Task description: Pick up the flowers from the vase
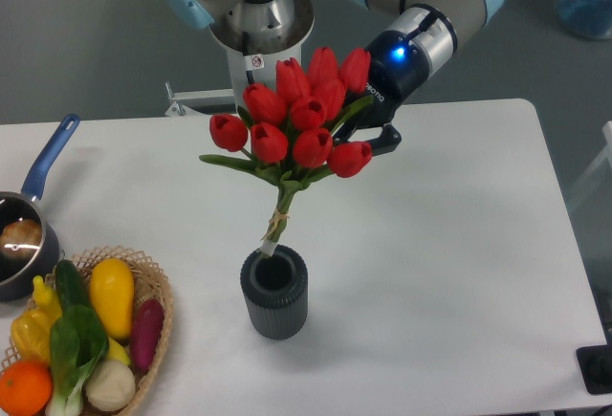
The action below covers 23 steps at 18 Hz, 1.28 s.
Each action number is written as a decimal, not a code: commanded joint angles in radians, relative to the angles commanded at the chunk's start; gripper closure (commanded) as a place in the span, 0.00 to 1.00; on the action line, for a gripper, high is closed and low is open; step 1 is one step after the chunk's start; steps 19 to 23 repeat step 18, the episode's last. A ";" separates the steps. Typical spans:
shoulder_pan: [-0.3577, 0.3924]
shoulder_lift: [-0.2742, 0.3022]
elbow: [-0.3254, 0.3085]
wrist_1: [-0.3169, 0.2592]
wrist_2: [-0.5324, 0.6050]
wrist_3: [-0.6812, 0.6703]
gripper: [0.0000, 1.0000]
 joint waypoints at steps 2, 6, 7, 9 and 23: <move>0.023 -0.012 0.000 0.002 0.000 0.003 0.68; 0.069 -0.038 0.018 0.003 0.000 0.009 0.68; 0.077 -0.043 0.020 0.003 0.002 0.009 0.68; 0.084 -0.049 0.020 0.006 0.003 0.018 0.68; 0.120 -0.063 0.020 0.006 0.002 0.046 0.68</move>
